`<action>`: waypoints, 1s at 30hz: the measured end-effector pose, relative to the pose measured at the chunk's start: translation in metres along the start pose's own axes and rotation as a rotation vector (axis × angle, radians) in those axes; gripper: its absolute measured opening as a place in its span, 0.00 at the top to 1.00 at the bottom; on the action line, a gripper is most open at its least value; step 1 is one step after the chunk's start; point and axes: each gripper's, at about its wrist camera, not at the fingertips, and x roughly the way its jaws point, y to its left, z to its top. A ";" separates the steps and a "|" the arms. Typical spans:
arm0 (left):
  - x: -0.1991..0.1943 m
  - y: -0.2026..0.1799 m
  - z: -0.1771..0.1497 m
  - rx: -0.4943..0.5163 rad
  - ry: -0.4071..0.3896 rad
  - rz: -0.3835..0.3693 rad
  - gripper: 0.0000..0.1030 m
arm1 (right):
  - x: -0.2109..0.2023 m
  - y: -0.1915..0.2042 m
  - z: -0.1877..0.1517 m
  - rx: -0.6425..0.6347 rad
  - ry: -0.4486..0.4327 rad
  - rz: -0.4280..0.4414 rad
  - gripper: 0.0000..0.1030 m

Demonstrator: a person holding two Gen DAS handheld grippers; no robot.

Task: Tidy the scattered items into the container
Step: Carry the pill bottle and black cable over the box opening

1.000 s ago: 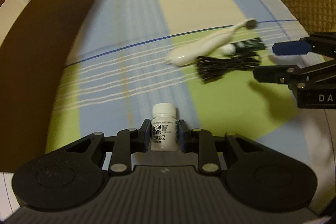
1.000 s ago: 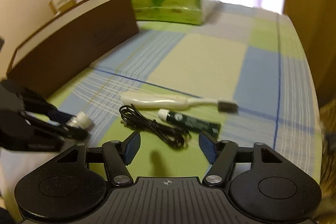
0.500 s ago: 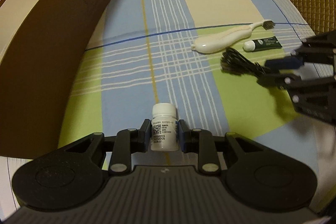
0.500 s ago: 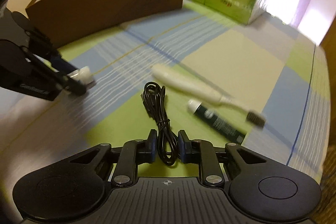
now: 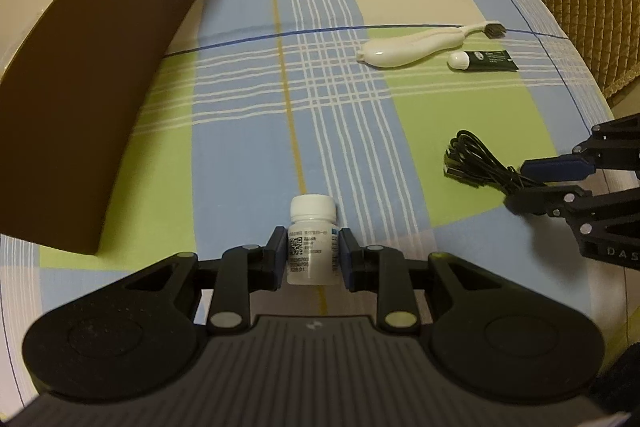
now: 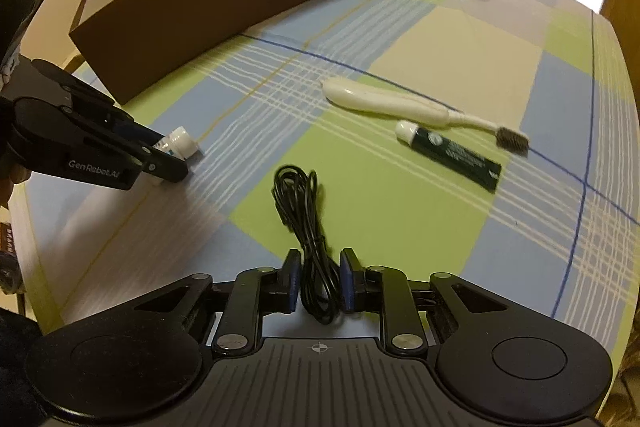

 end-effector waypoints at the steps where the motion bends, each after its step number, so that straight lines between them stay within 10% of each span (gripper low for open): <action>1: 0.000 0.000 0.000 0.002 -0.002 -0.002 0.76 | 0.001 0.003 0.003 -0.015 -0.004 -0.006 0.76; 14: 0.001 -0.005 -0.004 0.061 -0.050 -0.010 0.79 | 0.012 0.027 0.002 -0.092 -0.033 -0.087 0.79; 30: -0.040 0.012 -0.017 0.136 -0.098 -0.073 0.79 | -0.024 0.044 0.005 0.269 -0.042 -0.076 0.84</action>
